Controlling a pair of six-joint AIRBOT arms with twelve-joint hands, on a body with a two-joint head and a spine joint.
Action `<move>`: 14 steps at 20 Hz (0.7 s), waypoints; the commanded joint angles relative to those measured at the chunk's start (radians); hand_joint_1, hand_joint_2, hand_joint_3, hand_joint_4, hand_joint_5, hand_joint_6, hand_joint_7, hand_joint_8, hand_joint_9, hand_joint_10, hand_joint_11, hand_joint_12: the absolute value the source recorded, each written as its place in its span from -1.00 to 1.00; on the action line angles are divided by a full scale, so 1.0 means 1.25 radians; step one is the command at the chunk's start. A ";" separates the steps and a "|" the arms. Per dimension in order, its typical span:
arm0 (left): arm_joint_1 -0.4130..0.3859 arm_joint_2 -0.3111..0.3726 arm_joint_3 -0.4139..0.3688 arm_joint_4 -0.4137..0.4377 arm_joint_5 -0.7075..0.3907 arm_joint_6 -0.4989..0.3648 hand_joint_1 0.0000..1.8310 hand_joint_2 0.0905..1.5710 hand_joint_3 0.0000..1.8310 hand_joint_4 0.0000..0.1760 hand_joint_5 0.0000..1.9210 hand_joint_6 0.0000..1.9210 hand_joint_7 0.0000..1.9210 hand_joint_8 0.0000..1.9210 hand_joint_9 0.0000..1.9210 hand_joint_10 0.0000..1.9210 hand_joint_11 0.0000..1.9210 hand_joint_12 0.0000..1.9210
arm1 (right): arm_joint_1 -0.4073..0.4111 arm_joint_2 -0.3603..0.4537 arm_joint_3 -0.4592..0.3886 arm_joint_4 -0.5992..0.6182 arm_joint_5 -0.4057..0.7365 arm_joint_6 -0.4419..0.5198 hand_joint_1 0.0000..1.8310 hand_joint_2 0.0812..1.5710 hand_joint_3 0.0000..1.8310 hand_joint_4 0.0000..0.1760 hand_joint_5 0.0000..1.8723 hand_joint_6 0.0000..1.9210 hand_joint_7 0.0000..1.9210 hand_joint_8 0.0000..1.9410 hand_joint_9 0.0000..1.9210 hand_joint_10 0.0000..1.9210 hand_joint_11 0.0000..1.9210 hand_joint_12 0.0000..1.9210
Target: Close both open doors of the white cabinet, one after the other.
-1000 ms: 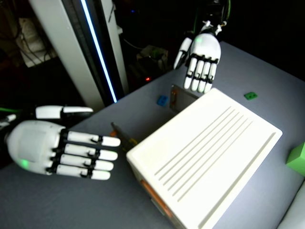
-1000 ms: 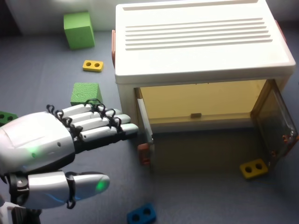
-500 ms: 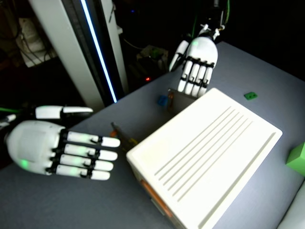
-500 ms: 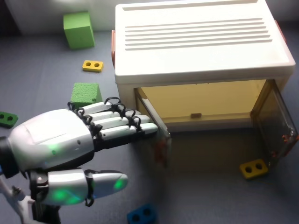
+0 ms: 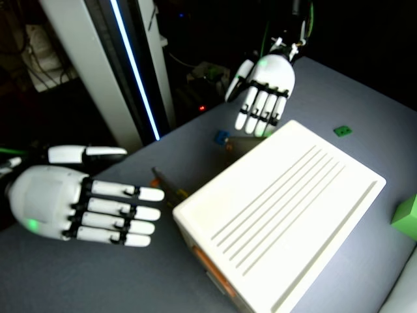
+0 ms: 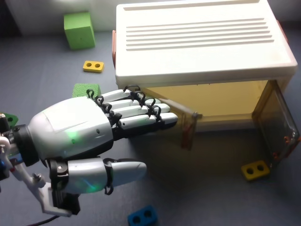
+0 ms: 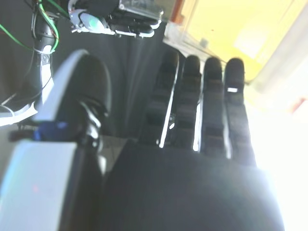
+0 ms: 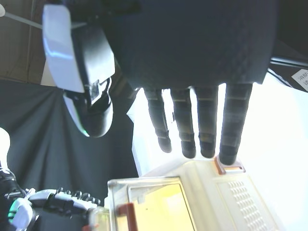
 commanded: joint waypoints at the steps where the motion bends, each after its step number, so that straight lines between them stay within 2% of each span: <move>1: -0.011 -0.004 0.001 -0.012 -0.082 -0.005 -1.00 0.90 -0.99 -1.00 -0.82 -1.00 -0.83 -1.00 -0.83 -1.00 -1.00 -0.48 | 0.002 0.002 0.002 0.021 0.095 0.004 -1.00 0.66 -1.00 -0.53 -0.87 -1.00 -0.88 -0.99 -0.91 -0.99 -0.88 -0.99; 2: -0.015 -0.007 0.003 -0.011 -0.079 -0.005 -1.00 0.91 -0.99 -1.00 -0.81 -1.00 -0.84 -1.00 -0.84 -1.00 -1.00 -0.50 | 0.002 0.002 0.002 0.021 0.095 0.004 -1.00 0.65 -1.00 -0.44 -0.87 -1.00 -0.88 -1.00 -0.91 -0.99 -0.88 -0.99; 3: -0.017 -0.008 0.005 -0.011 -0.077 -0.005 -1.00 0.91 -0.99 -1.00 -0.81 -1.00 -0.83 -1.00 -0.83 -1.00 -1.00 -0.49 | 0.002 0.002 0.002 0.021 0.095 0.004 -1.00 0.67 -0.99 -0.51 -0.87 -0.99 -0.88 -0.99 -0.90 -0.99 -0.88 -0.99; 4: -0.020 -0.010 0.006 -0.010 -0.074 -0.003 -1.00 0.91 -1.00 -1.00 -0.79 -1.00 -0.80 -0.99 -0.80 -0.99 -1.00 -0.44 | 0.002 0.002 0.002 0.021 0.095 0.004 -1.00 0.68 -0.99 -0.48 -0.87 -1.00 -0.89 -1.00 -0.91 -1.00 -0.89 -1.00; 8: -0.024 -0.010 0.006 -0.010 -0.069 0.001 -1.00 0.91 -1.00 -1.00 -0.80 -1.00 -0.80 -1.00 -0.81 -1.00 -1.00 -0.47 | 0.002 0.002 0.002 0.019 0.095 0.004 -1.00 0.64 -1.00 -0.34 -0.90 -1.00 -0.92 -1.00 -0.93 -1.00 -0.90 -1.00; 9: -0.024 -0.009 0.005 -0.010 -0.069 0.001 -1.00 0.89 -1.00 -1.00 -0.82 -1.00 -0.82 -1.00 -0.83 -1.00 -1.00 -0.51 | 0.002 0.003 0.001 0.017 0.094 0.004 -1.00 0.65 -1.00 -0.52 -0.91 -1.00 -0.92 -1.00 -0.93 -1.00 -0.89 -0.99; 12: -0.023 -0.001 0.000 -0.007 -0.071 0.001 -1.00 0.87 -1.00 -1.00 -0.83 -1.00 -0.84 -1.00 -0.84 -1.00 -1.00 -0.57 | -0.005 0.004 -0.001 0.017 0.094 0.004 -1.00 0.68 -0.99 -0.56 -0.91 -1.00 -0.93 -1.00 -0.95 -1.00 -0.91 -1.00; 13: -0.019 0.004 -0.005 -0.002 -0.079 -0.005 -1.00 0.86 -1.00 -1.00 -0.83 -1.00 -0.83 -1.00 -0.82 -1.00 -1.00 -0.51 | -0.012 0.006 -0.001 0.017 0.093 0.003 -1.00 0.67 -1.00 -0.68 -0.90 -1.00 -0.94 -1.00 -0.95 -1.00 -0.91 -1.00; 14: -0.012 0.011 -0.011 0.001 -0.089 -0.010 -1.00 0.86 -1.00 -1.00 -0.83 -1.00 -0.83 -1.00 -0.82 -1.00 -1.00 -0.51 | -0.017 0.008 -0.001 0.017 0.092 0.003 -1.00 0.67 -1.00 -0.68 -0.90 -1.00 -0.94 -1.00 -0.95 -1.00 -0.91 -1.00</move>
